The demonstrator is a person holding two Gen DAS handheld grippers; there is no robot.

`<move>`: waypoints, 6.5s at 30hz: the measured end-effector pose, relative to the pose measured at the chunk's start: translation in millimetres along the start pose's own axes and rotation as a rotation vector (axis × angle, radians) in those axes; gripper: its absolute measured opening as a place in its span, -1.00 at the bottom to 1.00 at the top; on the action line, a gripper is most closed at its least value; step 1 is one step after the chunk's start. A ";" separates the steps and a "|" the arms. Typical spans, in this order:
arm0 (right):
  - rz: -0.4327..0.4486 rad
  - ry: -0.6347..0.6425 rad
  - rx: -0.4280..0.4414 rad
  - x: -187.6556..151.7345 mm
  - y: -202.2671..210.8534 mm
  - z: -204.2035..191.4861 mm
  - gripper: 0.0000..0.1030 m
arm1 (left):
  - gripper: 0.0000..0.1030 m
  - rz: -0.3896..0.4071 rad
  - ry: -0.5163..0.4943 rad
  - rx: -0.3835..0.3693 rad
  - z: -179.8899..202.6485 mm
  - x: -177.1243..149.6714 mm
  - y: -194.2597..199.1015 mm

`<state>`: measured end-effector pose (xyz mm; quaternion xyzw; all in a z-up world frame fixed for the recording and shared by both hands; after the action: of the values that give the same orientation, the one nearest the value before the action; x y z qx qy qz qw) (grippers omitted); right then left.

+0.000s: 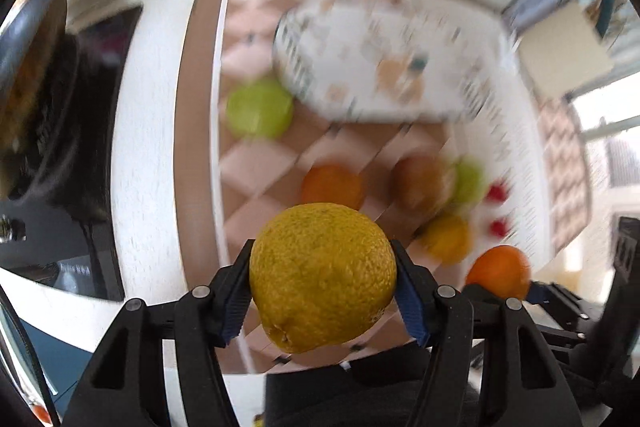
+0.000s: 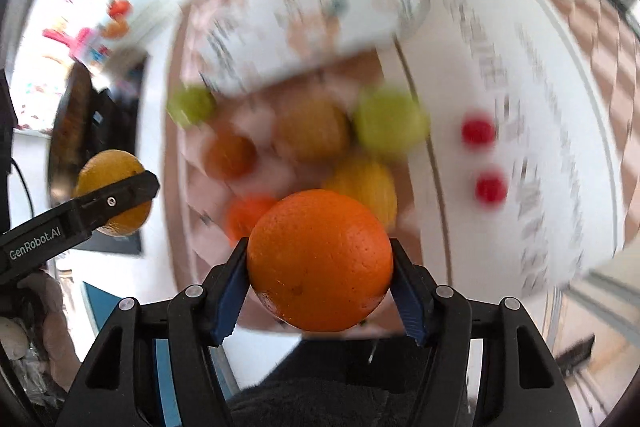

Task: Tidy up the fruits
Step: 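Carry the yellow citrus and orange onto the white plate and open both tools, then lift both tools away from the plate toward the remaining fruits, then grasp the small orange with the left tool while the right tool grasps the yellow citrus, then place the small orange and yellow citrus on the plate and open both tools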

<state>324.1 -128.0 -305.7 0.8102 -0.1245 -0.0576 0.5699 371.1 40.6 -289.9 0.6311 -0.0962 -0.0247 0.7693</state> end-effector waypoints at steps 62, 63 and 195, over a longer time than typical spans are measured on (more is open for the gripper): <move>0.114 0.174 -0.201 160.4 12.2 21.3 0.83 | 0.74 0.157 0.116 0.301 15.6 125.6 -7.6; 0.123 0.180 -0.202 155.9 17.6 19.9 0.83 | 0.74 0.174 0.114 0.299 17.5 119.5 -0.5; -0.103 0.144 -0.012 199.3 -84.8 49.2 0.33 | 0.20 -0.256 0.239 -0.090 55.3 150.5 -152.3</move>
<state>515.9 -198.9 -392.5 0.8142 -0.0410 -0.0290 0.5785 521.4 -67.6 -410.7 0.6016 0.0782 -0.0513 0.7933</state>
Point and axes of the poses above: each gripper's, at about its wrist camera, not at the fingertips, and y roughly against the way its jaws point, z to its right, x to its top, the point moved 6 cm from there along -y, roughly the way its jaws point, and after that the axes turned 3 degrees about -y, right-handed, at the moved point
